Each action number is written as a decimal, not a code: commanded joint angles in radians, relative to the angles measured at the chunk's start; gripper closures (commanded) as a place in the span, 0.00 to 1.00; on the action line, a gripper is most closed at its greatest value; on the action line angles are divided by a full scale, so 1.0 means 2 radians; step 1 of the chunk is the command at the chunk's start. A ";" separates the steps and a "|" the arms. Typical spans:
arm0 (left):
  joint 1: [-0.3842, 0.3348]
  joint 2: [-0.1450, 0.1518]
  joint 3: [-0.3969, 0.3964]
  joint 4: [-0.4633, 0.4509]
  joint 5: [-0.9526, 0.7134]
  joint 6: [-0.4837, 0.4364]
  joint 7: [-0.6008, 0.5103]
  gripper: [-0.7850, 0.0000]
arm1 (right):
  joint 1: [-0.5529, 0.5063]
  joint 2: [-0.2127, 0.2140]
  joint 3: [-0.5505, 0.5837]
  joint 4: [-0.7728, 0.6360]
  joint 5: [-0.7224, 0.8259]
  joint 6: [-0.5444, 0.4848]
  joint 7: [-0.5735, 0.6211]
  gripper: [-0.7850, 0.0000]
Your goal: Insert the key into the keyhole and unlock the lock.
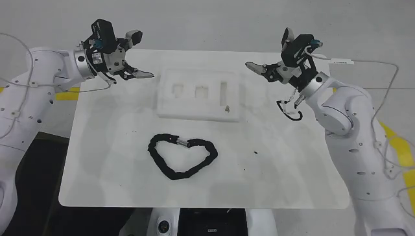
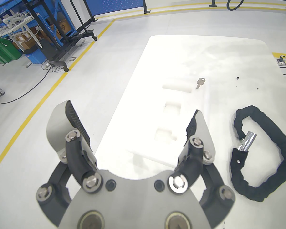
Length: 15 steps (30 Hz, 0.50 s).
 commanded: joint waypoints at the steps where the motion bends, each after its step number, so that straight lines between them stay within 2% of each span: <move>1: 0.000 0.000 0.000 0.000 0.000 0.000 0.000 0.00 | -0.001 0.000 -0.004 0.007 0.020 -0.011 0.013 0.00; 5: 0.000 0.000 0.000 0.000 0.000 0.000 0.000 0.00 | 0.007 -0.001 -0.018 0.018 0.070 -0.020 0.068 0.00; 15: 0.000 0.000 0.000 0.000 0.000 0.000 0.000 0.00 | 0.041 -0.007 -0.077 0.011 0.184 0.037 0.271 0.00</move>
